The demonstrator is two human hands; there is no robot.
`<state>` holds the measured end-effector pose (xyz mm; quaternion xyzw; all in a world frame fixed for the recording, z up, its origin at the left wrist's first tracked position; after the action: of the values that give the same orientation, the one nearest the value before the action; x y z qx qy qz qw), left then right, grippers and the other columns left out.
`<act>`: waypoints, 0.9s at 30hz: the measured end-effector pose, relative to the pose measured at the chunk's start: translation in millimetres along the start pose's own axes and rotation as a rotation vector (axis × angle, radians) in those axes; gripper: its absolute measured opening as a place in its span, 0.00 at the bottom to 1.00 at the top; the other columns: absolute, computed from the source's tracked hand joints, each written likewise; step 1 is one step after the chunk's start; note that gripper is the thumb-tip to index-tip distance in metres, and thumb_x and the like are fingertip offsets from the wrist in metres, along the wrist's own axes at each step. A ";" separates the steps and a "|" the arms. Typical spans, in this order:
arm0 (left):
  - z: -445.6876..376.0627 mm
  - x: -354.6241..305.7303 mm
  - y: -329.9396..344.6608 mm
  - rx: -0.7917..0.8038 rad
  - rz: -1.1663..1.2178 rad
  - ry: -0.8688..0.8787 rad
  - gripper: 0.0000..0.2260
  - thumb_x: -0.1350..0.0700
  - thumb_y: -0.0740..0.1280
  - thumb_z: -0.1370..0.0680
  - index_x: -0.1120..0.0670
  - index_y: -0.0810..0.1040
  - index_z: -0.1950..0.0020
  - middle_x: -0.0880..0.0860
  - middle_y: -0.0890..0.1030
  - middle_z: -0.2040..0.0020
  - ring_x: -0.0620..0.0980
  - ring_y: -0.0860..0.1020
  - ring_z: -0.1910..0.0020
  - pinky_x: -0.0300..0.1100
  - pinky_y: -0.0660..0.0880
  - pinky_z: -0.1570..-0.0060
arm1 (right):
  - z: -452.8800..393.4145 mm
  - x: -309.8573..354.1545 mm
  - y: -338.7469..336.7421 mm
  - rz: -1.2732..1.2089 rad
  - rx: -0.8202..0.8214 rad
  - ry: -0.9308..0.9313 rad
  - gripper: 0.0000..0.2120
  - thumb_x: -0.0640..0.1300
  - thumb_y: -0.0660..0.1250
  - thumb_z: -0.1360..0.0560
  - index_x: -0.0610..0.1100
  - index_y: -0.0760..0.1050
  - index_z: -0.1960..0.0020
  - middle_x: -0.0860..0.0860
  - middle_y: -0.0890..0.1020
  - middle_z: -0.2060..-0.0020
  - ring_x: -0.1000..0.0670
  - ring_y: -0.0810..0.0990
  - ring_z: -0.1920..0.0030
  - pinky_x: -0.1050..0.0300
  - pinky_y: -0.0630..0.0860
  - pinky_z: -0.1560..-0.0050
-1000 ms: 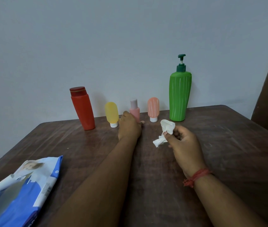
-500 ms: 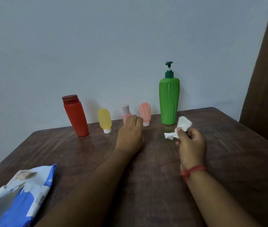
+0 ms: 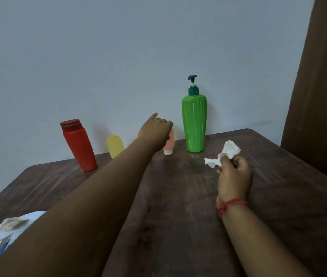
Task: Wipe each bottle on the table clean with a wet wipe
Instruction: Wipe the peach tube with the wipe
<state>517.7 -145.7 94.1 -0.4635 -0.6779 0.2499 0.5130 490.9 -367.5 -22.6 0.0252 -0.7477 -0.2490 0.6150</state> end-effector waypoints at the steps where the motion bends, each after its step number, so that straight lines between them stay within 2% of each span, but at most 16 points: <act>1: 0.0 -0.1 0.3 -0.007 0.080 -0.031 0.11 0.55 0.67 0.20 0.57 0.74 0.39 0.56 0.81 0.46 0.57 0.78 0.44 0.52 0.62 0.26 | 0.3 -0.8 0.7 0.002 0.001 0.001 0.09 0.40 0.70 0.23 0.46 0.77 0.62 0.54 0.81 0.66 0.50 0.80 0.61 0.48 0.78 0.55; 3: 2.4 1.7 2.6 0.004 0.286 -0.119 0.10 0.60 0.64 0.20 0.57 0.73 0.39 0.57 0.79 0.46 0.59 0.77 0.46 0.53 0.73 0.40 | 0.2 -3.0 2.0 0.015 0.011 0.000 0.08 0.42 0.71 0.24 0.46 0.77 0.62 0.53 0.81 0.66 0.49 0.80 0.61 0.45 0.79 0.55; 5: 5.6 3.5 4.1 0.015 0.474 -0.193 0.12 0.61 0.63 0.21 0.56 0.75 0.38 0.56 0.78 0.45 0.58 0.77 0.46 0.51 0.75 0.49 | 0.6 -3.3 3.0 0.038 0.027 -0.002 0.06 0.45 0.71 0.25 0.46 0.78 0.61 0.52 0.82 0.65 0.49 0.81 0.60 0.42 0.80 0.53; 8: 13.7 5.3 5.1 -0.029 0.703 -0.255 0.12 0.60 0.65 0.21 0.56 0.78 0.38 0.55 0.81 0.44 0.54 0.78 0.45 0.48 0.75 0.48 | 2.6 -1.1 3.7 0.073 0.033 0.001 0.06 0.45 0.71 0.25 0.45 0.78 0.59 0.51 0.82 0.63 0.48 0.82 0.58 0.41 0.81 0.51; 11: 35.5 5.4 3.3 -0.118 0.997 -0.345 0.10 0.58 0.70 0.21 0.57 0.80 0.41 0.52 0.83 0.46 0.49 0.79 0.49 0.38 0.73 0.54 | 6.3 3.3 4.0 0.093 0.044 0.000 0.06 0.44 0.70 0.25 0.46 0.77 0.59 0.50 0.83 0.62 0.48 0.82 0.57 0.39 0.81 0.50; 13: 58.2 5.9 3.0 -0.172 1.193 -0.437 0.10 0.56 0.71 0.22 0.57 0.80 0.42 0.51 0.83 0.49 0.46 0.80 0.52 0.35 0.75 0.54 | 9.1 5.9 5.0 0.099 0.059 0.006 0.06 0.46 0.70 0.26 0.46 0.77 0.60 0.50 0.82 0.62 0.48 0.81 0.58 0.38 0.82 0.50; 17: 113.7 5.2 6.7 -0.250 1.626 -0.641 0.07 0.56 0.71 0.21 0.59 0.81 0.46 0.56 0.84 0.50 0.53 0.83 0.49 0.45 0.81 0.47 | 16.5 10.8 8.4 0.134 0.109 -0.008 0.08 0.50 0.69 0.30 0.46 0.76 0.61 0.50 0.81 0.64 0.49 0.80 0.61 0.37 0.81 0.52; 21: 170.5 3.0 8.9 -0.301 2.021 -0.844 0.05 0.58 0.68 0.19 0.59 0.77 0.52 0.58 0.82 0.51 0.52 0.83 0.52 0.51 0.82 0.48 | 33.1 19.6 20.5 0.208 0.202 -0.074 0.06 0.46 0.69 0.28 0.48 0.76 0.63 0.53 0.80 0.66 0.50 0.80 0.61 0.38 0.81 0.51; 23: 196.2 1.3 8.7 -0.309 2.086 -0.902 0.05 0.57 0.67 0.19 0.58 0.79 0.52 0.59 0.83 0.51 0.54 0.83 0.53 0.53 0.81 0.51 | 46.4 23.6 30.3 0.257 0.284 -0.120 0.06 0.44 0.70 0.25 0.49 0.76 0.61 0.54 0.81 0.65 0.51 0.81 0.61 0.42 0.81 0.51; 27: 239.6 -6.7 3.5 -0.308 2.162 -0.980 0.05 0.56 0.68 0.20 0.57 0.79 0.51 0.58 0.83 0.54 0.61 0.82 0.53 0.62 0.79 0.48 | 85.1 27.8 56.0 0.344 0.533 -0.220 0.05 0.44 0.71 0.25 0.51 0.77 0.59 0.48 0.83 0.61 0.52 0.81 0.60 0.49 0.78 0.55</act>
<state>297.2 -117.3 4.6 -0.7056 -0.0835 0.6181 -0.3364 419.9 -299.0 15.0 0.0316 -0.8418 0.0617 0.5354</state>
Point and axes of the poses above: each hand's wrist, its own z-axis away from the middle knuckle, its own y-axis out of the palm, x = y × z, the point moved 7 cm from there along -z, towards the middle knuckle
